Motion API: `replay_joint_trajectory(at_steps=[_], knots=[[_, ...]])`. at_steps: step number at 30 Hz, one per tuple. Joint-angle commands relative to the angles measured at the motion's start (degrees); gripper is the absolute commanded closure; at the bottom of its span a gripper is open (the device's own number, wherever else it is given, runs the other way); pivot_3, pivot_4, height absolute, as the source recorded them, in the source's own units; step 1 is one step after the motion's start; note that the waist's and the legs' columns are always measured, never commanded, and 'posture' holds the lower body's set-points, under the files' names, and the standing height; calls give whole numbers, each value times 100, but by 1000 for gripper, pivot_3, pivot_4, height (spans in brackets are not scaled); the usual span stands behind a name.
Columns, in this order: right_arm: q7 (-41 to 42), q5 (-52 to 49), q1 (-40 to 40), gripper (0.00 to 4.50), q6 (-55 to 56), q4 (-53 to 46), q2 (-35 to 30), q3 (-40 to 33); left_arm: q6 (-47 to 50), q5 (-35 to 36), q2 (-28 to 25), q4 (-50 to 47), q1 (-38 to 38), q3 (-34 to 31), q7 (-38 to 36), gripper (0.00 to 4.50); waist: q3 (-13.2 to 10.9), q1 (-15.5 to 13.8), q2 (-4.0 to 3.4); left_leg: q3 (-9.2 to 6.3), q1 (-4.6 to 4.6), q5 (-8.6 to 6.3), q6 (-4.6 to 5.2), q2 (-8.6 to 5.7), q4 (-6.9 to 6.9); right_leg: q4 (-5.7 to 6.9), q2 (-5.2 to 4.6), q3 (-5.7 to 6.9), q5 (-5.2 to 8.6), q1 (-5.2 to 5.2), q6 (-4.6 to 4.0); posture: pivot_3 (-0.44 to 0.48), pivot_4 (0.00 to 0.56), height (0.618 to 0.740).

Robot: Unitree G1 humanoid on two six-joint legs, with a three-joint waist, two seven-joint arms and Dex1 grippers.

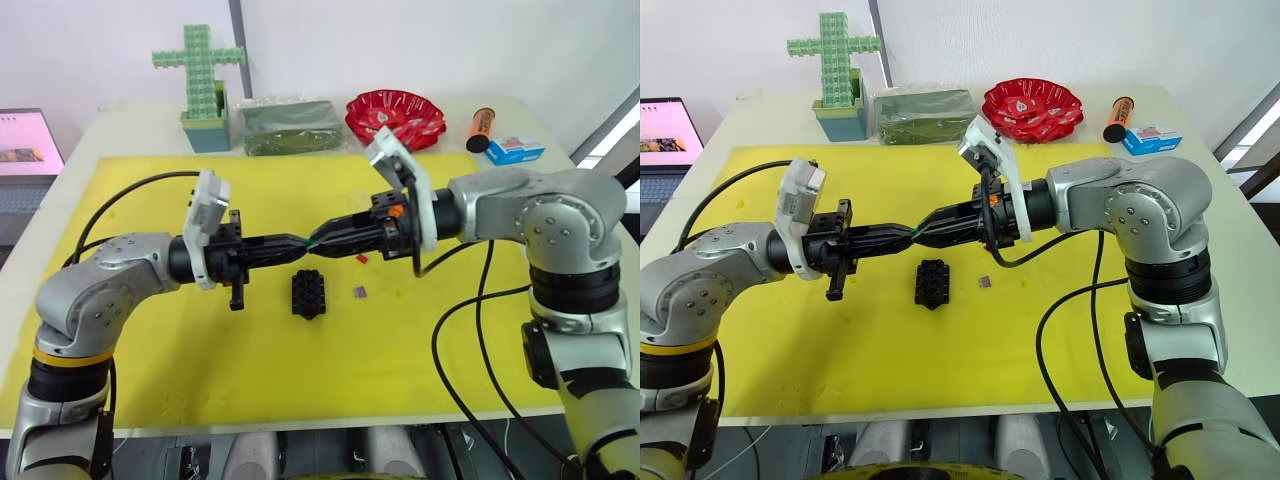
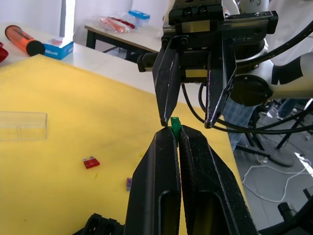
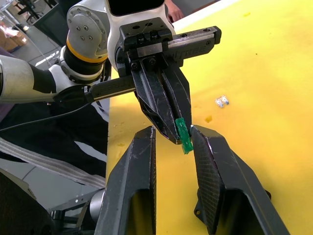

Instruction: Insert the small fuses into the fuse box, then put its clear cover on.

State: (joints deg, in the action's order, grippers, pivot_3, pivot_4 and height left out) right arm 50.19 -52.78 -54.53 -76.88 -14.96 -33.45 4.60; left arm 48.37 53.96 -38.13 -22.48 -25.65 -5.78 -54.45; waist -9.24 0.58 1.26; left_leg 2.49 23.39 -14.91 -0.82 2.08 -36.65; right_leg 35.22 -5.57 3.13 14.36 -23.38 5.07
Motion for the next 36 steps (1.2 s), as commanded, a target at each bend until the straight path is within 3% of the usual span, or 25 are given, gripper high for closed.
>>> replay_joint_trajectory(at_steps=[1, 26, 29, 31, 36], knots=[[66, 41, -141, 3327, 97, -38, -86, 57, -36, 187, -55, -117, -168, -182, 10, 4500, 0, 0, 0, -1, 0, 0, 0, 0, -1, 0, 0, 0, 0, 1, 0, 0, 150, 740], [212, 81, -42, 3327, 262, -15, -194, 103, -163, 125, -137, -109, -15, -98, -19, 4500, 0, -3, -1, -3, 2, 0, 0, 0, -27, 8, 0, 0, 0, 9, 0, 0, 150, 740], [195, 58, -61, 3855, 244, -17, -171, 97, -185, 97, -135, -164, 53, -77, -23, 4500, 0, -2, 0, -3, 2, 0, 0, 0, -27, 8, 0, 0, 0, 9, 0, 0, 150, 740], [180, 38, -115, 4480, 210, -4, -153, 84, -179, 99, -129, -172, 61, -75, -15, 4500, 0, -3, 0, -3, 2, 0, 0, 0, -27, 8, 0, 0, 0, 9, 0, 0, 150, 740], [158, -1, -194, 4480, 151, 4, -119, 71, -186, 74, -127, -181, 81, -71, -15, 4500, 0, -3, -1, -3, 2, 0, 0, 0, -31, 9, 1, 0, 0, 10, 0, 0, 150, 740]])
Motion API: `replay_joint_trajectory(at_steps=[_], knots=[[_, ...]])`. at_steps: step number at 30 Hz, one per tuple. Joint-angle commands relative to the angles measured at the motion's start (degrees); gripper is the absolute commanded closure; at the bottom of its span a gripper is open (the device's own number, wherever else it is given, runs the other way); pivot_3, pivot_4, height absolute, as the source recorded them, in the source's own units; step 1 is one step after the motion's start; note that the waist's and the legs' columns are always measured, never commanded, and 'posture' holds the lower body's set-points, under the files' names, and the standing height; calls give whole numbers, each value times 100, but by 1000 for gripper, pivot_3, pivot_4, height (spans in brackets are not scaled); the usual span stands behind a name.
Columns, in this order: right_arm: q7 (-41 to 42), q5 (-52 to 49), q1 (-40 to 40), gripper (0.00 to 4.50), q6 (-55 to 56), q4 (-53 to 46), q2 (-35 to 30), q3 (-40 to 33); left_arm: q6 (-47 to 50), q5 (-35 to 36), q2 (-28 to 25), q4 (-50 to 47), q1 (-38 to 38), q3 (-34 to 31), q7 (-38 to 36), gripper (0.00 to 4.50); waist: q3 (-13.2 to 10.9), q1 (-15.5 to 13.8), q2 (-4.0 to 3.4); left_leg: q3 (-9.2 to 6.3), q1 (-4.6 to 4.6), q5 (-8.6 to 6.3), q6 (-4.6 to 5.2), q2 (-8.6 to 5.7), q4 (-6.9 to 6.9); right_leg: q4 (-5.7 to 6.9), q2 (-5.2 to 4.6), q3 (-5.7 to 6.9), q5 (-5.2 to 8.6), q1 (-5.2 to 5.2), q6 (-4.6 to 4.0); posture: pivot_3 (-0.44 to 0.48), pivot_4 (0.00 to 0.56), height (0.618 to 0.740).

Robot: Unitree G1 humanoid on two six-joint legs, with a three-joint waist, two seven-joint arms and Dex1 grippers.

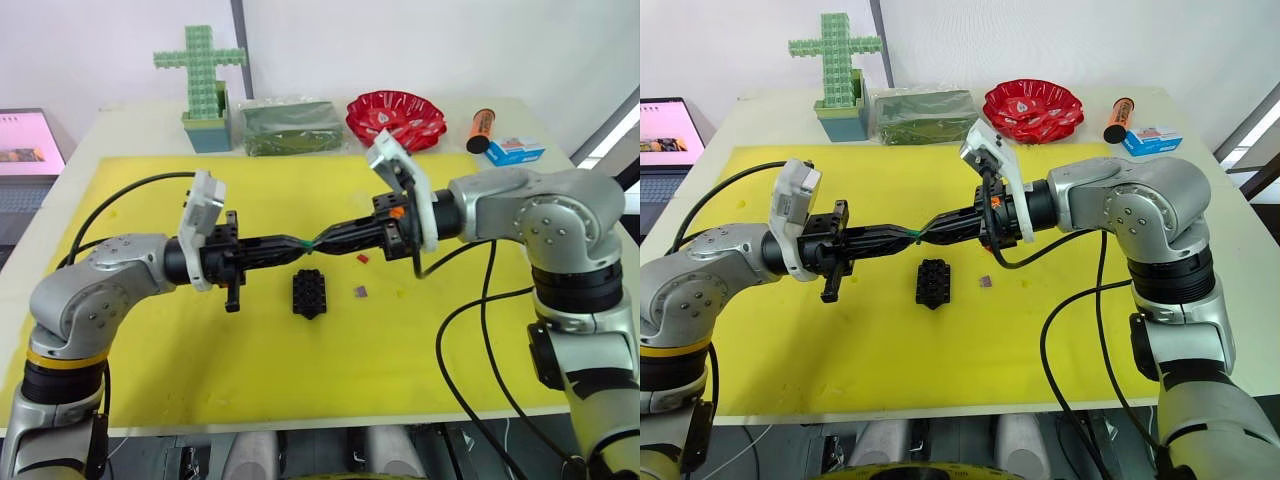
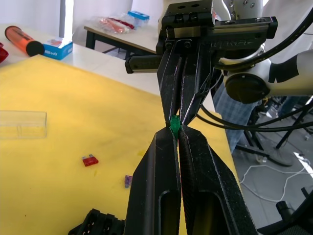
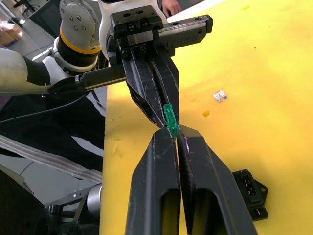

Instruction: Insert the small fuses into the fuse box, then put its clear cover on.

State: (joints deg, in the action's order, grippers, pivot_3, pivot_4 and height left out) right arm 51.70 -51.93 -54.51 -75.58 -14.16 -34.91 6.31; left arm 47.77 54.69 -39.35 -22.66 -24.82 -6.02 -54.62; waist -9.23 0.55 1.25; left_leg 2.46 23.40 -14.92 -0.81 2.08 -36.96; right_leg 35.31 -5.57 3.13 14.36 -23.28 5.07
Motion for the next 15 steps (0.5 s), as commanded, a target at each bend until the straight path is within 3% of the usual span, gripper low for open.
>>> replay_joint_trajectory(at_steps=[1, 8, 12, 15], knots=[[5, -90, -202, 4480, 17, -73, 33, -103, -128, -3, -3, -161, -3, -48, 3, 4500, 0, 0, 0, 0, 0, 0, 0, 0, 0, 0, 0, 0, 0, 0, 0, 0, 150, 740], [-9, -79, -192, 4480, 30, -87, 61, -80, 70, 101, -47, -104, -45, -62, 52, 4500, 0, 0, 0, 0, 0, 0, 0, 0, -2, 1, 0, 0, 0, 0, 0, 0, 150, 740], [17, 44, -125, 4500, 169, -162, 14, 20, 655, 101, -333, 76, -346, 166, 145, 3508, 0, -1, 0, -1, 0, 0, 0, 0, -2, 2, 0, 0, 0, 1, 0, 0, 150, 740], [106, 364, -18, 4500, 551, -326, -117, 278, 746, -13, -417, 173, -520, 246, 214, 2480, 0, -2, 0, -2, 0, 0, 0, 0, -5, 3, 0, 0, 0, 3, 0, 0, 150, 740]])
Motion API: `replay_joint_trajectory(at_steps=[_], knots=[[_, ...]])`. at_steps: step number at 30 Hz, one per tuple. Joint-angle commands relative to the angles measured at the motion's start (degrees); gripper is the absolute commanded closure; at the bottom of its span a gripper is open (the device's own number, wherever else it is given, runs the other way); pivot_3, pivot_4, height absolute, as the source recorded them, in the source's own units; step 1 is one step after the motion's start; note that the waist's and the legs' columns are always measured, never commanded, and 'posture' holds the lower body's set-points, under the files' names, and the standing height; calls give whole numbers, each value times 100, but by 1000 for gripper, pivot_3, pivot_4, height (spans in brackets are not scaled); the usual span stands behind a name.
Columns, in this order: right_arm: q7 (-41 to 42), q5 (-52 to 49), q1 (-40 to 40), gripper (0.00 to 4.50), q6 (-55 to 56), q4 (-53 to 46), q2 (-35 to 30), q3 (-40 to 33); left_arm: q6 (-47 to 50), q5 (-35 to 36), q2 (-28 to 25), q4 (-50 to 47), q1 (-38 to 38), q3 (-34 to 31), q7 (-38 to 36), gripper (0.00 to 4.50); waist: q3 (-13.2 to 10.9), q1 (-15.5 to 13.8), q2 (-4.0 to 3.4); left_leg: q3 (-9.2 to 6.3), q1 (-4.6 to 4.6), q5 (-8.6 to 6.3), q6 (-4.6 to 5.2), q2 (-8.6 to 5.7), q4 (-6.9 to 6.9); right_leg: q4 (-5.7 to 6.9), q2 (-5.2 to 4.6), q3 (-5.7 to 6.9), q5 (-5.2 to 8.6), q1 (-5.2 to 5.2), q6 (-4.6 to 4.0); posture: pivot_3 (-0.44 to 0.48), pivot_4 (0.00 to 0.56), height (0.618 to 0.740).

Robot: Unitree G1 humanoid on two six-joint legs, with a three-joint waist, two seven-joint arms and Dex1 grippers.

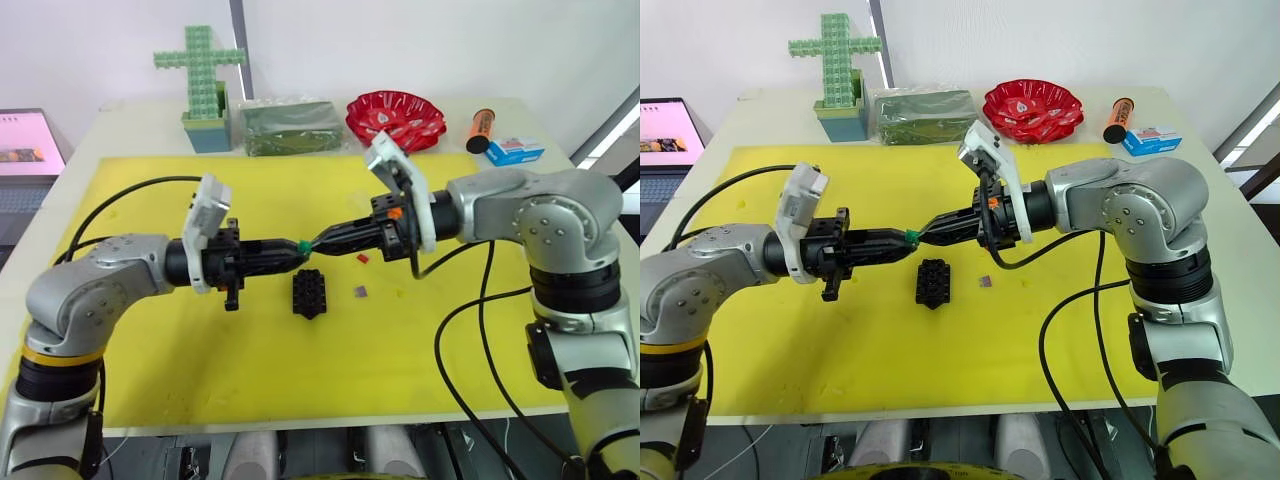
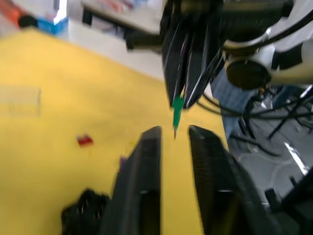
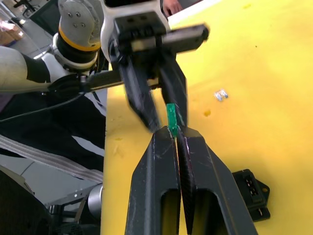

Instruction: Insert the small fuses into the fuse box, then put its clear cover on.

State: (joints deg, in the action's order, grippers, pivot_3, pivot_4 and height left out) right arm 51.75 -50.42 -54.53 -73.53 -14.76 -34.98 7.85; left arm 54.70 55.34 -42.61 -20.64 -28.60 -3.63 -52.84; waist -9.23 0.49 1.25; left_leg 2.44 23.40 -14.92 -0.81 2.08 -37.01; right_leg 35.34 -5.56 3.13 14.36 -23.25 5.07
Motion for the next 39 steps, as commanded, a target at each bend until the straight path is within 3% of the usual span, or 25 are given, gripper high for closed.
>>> replay_joint_trajectory(at_steps=[1, 7, 10, 13, 26, 39], knots=[[129, 281, 6, 4500, 436, -294, -137, 178, 56, -97, -121, -32, -153, 25, 14, 2127, 0, 10, 0, 0, 0, 0, 0, 0, 0, -1, 0, 0, 0, 0, 0, 0, 150, 740], [605, 1263, 248, 4500, 1552, -631, -512, 1128, -838, -1257, -1203, -127, 374, 665, -1106, 26, -1, 29, -3, 4, -1, -1, 1, 0, 6, -1, 2, -2, 3, -7, 4, 0, 150, 740], [702, 1554, 269, 4500, 1767, -619, -468, 1455, -1529, -2080, -1424, 125, 632, 1086, -1339, 8, -1, 18, -5, 5, -1, -1, 1, 2, 2, 3, 2, -2, 4, -9, 3, 0, 150, 740], [748, 1785, 272, 4500, 1815, -578, -438, 1713, -2021, -2573, -1319, 414, 707, 1329, -1417, 8, -1, -6, -3, 7, -1, -1, 0, 1, 0, 3, 2, -2, 4, -7, 2, 0, 150, 740], [761, 2469, 453, 4500, 1926, -423, -294, 2118, -2701, -3325, -495, 1000, 461, 1472, -1371, 8, 0, -11, -3, 7, 4, -1, 1, 2, -6, 8, 1, -1, 3, -8, 4, 0, 150, 740], [901, 2772, 588, 4500, 2001, -304, -225, 2115, -2809, -3573, -343, 984, 580, 1449, -1341, 8, 0, 2, -2, 5, 3, -1, 1, 2, -7, 12, 1, -1, 3, -8, 5, 0, 150, 740]])
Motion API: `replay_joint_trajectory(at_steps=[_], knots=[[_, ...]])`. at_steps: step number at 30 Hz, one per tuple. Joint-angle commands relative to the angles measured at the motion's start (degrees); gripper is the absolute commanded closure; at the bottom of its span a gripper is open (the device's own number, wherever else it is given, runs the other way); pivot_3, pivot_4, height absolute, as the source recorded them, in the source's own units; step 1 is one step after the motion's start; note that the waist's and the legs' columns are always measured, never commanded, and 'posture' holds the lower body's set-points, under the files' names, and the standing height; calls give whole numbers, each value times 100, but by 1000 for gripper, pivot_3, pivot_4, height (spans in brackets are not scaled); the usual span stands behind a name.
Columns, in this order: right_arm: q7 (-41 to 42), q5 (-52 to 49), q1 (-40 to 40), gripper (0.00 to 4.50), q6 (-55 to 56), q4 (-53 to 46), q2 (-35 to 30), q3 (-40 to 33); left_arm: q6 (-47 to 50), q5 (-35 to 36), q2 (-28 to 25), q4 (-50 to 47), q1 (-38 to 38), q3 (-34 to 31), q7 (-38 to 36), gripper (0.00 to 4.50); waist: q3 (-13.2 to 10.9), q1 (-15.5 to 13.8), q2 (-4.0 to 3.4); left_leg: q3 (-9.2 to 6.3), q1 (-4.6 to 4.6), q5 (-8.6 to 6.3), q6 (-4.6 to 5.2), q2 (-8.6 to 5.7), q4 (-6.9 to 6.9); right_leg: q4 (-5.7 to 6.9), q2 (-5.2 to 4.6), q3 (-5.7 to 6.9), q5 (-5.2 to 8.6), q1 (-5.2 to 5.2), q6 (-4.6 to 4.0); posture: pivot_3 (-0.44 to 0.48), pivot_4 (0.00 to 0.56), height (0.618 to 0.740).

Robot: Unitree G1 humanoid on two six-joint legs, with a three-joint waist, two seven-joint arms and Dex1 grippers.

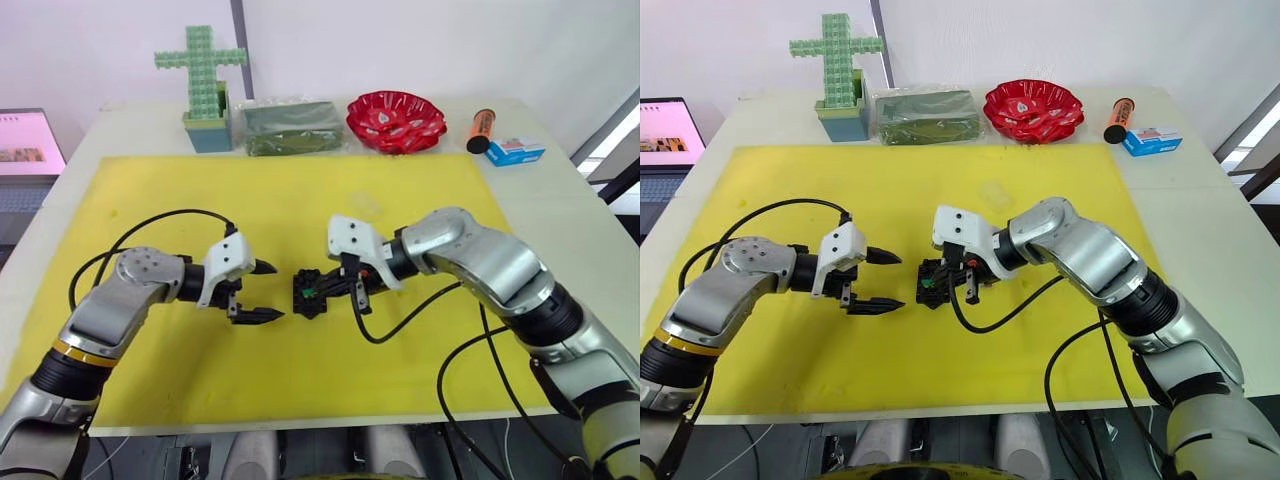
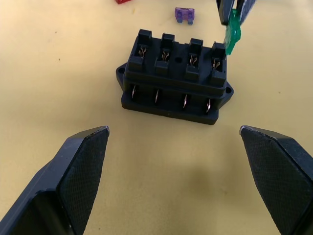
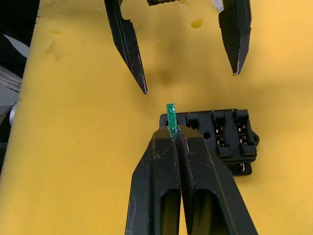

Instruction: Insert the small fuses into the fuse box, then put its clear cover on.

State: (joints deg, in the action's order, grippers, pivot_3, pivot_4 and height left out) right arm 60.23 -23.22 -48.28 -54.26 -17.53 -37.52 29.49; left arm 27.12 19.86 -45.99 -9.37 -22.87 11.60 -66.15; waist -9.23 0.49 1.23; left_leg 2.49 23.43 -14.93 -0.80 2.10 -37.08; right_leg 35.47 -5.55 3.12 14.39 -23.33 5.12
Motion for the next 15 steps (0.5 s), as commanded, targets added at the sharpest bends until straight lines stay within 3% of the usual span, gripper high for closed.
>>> replay_joint_trajectory(at_steps=[1, 15], knots=[[61, 73, -29, 4500, 85, -17, 30, -40, -63, -32, 1, -146, 18, -74, -15, 8, 0, 1, 0, 0, 0, 0, 0, 0, 0, 0, 0, 0, 0, 0, 0, 0, 150, 740], [142, 257, 142, 4500, 225, 51, 61, -68, -241, -138, 64, -124, 82, -46, -71, 8, 0, -6, 0, 0, 0, 0, 0, 0, -2, 2, 0, 1, 0, 0, 0, 0, 150, 740]])
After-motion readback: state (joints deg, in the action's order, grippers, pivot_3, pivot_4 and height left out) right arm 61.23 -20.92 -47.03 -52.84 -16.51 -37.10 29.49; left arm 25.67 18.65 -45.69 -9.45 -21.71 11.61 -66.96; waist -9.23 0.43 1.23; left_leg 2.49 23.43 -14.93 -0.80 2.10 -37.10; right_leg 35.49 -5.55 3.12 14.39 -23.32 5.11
